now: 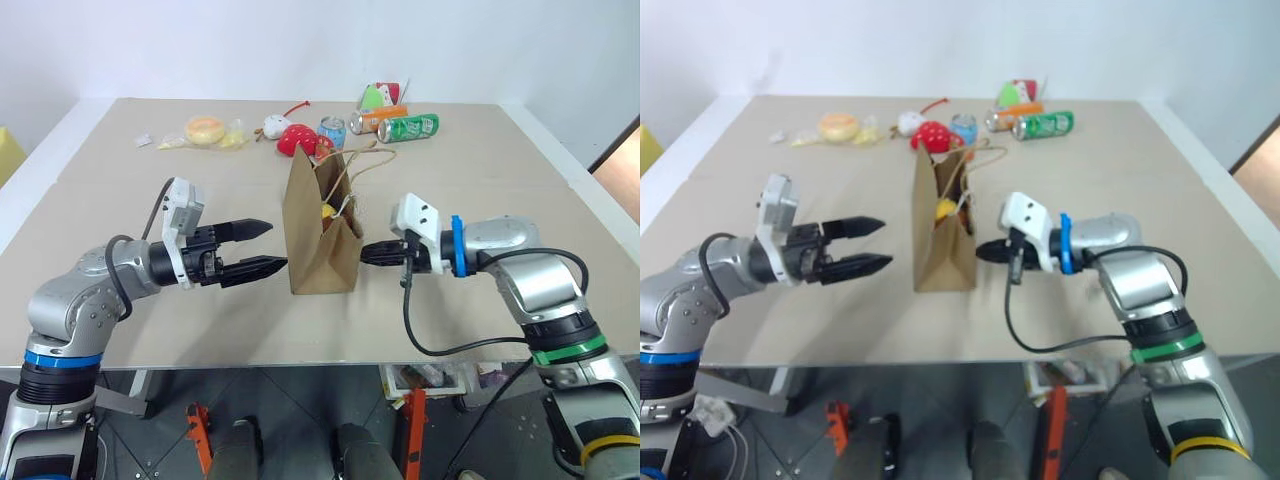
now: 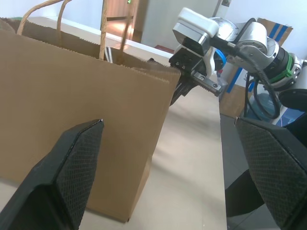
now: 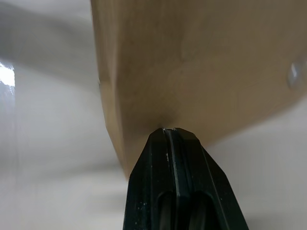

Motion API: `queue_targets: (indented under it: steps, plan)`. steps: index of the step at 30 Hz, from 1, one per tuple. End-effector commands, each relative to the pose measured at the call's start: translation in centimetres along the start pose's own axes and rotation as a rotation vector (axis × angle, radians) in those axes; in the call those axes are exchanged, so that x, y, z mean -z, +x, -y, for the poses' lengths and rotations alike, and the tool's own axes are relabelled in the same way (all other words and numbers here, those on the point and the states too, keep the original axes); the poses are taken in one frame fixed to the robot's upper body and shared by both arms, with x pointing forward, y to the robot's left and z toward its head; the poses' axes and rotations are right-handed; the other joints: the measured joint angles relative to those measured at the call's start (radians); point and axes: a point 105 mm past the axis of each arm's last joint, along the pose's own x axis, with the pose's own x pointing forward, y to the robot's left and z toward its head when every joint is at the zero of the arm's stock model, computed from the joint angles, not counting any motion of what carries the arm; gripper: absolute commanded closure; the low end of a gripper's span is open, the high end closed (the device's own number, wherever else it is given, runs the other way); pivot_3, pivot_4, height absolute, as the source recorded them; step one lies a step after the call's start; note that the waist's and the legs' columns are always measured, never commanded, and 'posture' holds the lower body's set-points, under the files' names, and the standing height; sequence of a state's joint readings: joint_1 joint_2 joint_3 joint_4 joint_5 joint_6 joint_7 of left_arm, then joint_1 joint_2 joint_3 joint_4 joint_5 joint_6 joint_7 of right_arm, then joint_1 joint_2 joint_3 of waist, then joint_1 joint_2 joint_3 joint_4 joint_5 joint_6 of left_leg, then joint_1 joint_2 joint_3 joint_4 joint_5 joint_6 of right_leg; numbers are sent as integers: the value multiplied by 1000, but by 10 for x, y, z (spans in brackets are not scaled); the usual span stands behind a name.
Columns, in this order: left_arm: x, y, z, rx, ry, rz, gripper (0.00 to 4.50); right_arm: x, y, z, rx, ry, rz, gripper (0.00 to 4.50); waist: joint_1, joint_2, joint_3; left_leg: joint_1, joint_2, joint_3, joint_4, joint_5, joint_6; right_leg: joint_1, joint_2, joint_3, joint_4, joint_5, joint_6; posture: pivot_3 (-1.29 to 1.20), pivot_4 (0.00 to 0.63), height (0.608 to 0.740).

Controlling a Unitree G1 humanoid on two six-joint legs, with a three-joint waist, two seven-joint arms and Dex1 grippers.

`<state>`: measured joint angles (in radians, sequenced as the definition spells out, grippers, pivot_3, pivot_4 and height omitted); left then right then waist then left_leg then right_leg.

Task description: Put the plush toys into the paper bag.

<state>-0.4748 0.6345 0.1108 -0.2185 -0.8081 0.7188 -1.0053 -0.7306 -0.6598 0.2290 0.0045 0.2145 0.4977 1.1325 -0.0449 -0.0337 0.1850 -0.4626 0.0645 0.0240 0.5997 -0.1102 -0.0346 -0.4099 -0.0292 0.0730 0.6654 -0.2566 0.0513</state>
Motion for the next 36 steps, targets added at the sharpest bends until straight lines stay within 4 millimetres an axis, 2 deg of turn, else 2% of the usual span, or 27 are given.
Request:
queue_targets:
  steps: [1, 4, 11, 17, 23, 26, 29, 33, 36]
  plan:
    - [-10, 4, 4, 13, 50, 28, 0, -22, 10, -1, -20, -71, 46, 4428, 0, 0, 0, 0, 0, 0, 0, 0, 0, 0, 0, 0, 0, 0, 0, 0, 150, 740]
    - [-10, 5, 3, -1, 59, 29, 0, -32, 20, -10, -67, -88, 77, 4428, 0, 0, 0, 0, 0, 0, 0, 0, 0, 0, 0, 0, 0, 1, 2, 0, 150, 740]
    - [-9, -2, -8, -67, 82, 1, 0, -43, 37, -22, -119, -109, 121, 4428, 0, 0, 0, 0, 0, 0, 0, 0, 0, 0, 0, 0, 0, 1, 2, 0, 150, 740]
    - [-14, -14, -19, -136, 109, -25, 0, -74, 62, -26, -121, -115, 232, 4428, -2, 0, 0, 0, 3, 0, 0, 0, 0, -1, 3, 0, 1, 3, 1, 0, 150, 740]
    - [-16, -26, -18, -145, 134, -88, 0, -89, 82, -25, -98, -116, 284, 4428, -1, 0, 0, 0, 3, -1, 0, 0, 0, -1, 3, -1, 1, 2, 0, 0, 150, 740]
    - [-18, -32, -18, -155, 142, -107, 0, -87, 86, -25, -102, -120, 275, 4428, 0, 0, 0, -1, 3, -1, -1, 0, 0, -1, 3, -1, 1, 2, 0, 0, 150, 740]
    - [-17, -33, -23, -194, 138, -118, 0, -82, 82, -24, -113, -122, 257, 4428, 0, 0, 0, -1, 3, -1, -1, 0, 0, -1, 3, -1, 1, 1, -1, 0, 150, 740]
    - [-2, -23, -35, -277, 119, -156, 0, -67, 68, -22, -133, -122, 203, 4428, 2, 0, 0, -1, 3, -1, -1, 0, 0, -1, 3, -1, 1, 1, -2, 0, 150, 740]
    - [6, -11, -36, -303, 85, -151, 0, -53, 53, -17, -127, -133, 131, 4428, 5, 0, 0, -1, 3, 0, 0, 0, 0, -1, 3, -1, 1, 1, -1, 0, 150, 740]
